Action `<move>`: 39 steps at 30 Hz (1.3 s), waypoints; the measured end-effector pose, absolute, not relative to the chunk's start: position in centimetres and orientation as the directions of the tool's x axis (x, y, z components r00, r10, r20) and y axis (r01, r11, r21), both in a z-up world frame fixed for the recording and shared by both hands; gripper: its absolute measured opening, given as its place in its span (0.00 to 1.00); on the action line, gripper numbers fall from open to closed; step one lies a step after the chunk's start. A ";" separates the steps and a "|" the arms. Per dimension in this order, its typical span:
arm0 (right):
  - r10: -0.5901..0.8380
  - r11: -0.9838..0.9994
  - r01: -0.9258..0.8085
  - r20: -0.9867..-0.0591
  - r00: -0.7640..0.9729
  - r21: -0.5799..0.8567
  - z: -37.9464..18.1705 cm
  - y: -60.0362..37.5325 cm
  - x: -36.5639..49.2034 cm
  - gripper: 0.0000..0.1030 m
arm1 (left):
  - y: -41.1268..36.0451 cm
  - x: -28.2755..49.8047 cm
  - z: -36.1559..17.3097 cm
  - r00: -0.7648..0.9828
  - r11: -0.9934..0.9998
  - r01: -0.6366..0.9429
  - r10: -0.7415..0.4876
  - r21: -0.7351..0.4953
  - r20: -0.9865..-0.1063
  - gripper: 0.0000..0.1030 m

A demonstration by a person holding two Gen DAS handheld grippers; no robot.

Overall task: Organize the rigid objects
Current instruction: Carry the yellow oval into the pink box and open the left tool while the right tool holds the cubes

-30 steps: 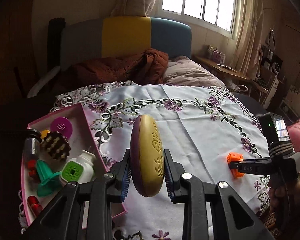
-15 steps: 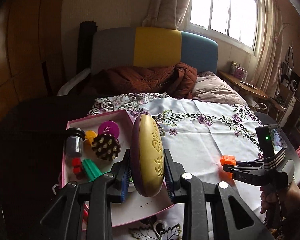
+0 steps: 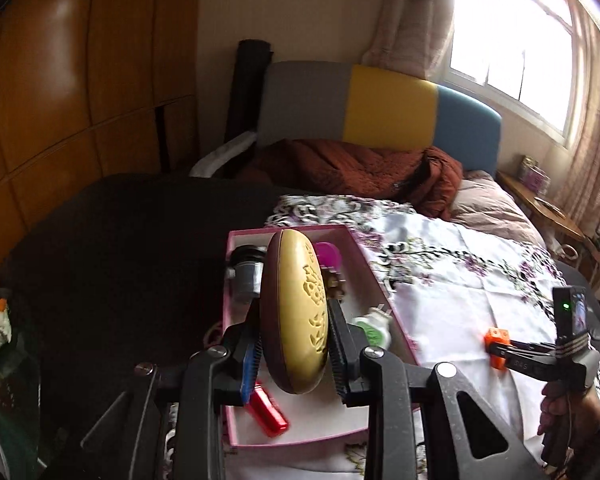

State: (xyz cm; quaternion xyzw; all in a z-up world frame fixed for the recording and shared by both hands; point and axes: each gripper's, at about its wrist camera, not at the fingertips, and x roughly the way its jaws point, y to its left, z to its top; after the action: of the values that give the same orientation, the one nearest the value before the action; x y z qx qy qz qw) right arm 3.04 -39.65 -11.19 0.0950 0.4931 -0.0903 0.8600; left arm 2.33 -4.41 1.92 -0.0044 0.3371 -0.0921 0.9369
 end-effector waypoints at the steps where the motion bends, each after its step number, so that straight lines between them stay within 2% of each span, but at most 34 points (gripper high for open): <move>1: -0.067 0.967 0.247 -0.865 0.497 0.067 -11.2 -39.5 3.1 0.30 | -3.8 2.4 1.8 0.756 0.986 0.149 -0.161 -0.072 -0.634 0.28; 8: -0.095 0.973 0.229 -0.867 0.490 0.023 -11.1 -39.0 3.2 0.30 | -0.1 3.3 -0.1 0.730 0.996 0.037 -0.081 -0.078 -0.679 0.28; 14: -0.117 0.977 0.212 -0.867 0.484 -0.013 -11.0 -38.6 3.2 0.30 | 1.4 3.8 -2.4 0.677 0.990 0.005 -0.109 -0.144 -0.728 0.27; 19: -0.123 0.979 0.204 -0.869 0.480 -0.026 -11.0 -38.4 3.3 0.30 | 0.4 3.6 -3.2 0.660 0.989 0.026 -0.129 -0.149 -0.740 0.27; 30: -0.132 0.980 0.196 -0.869 0.476 -0.041 -11.0 -38.2 3.3 0.30 | -3.5 4.3 -4.3 0.600 0.965 0.126 -0.258 -0.229 -0.757 0.27; 39: -0.139 0.981 0.185 -0.869 0.475 -0.056 -11.0 -38.2 3.3 0.30 | -6.2 3.8 -5.3 0.564 0.960 0.191 -0.276 -0.203 -0.778 0.27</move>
State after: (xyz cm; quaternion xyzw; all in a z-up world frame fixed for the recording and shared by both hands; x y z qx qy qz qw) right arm 3.27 -38.15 -10.97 0.0227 0.5035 -0.0943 0.8585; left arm 3.77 -6.19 -5.33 -0.0478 0.4477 -0.1323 0.8831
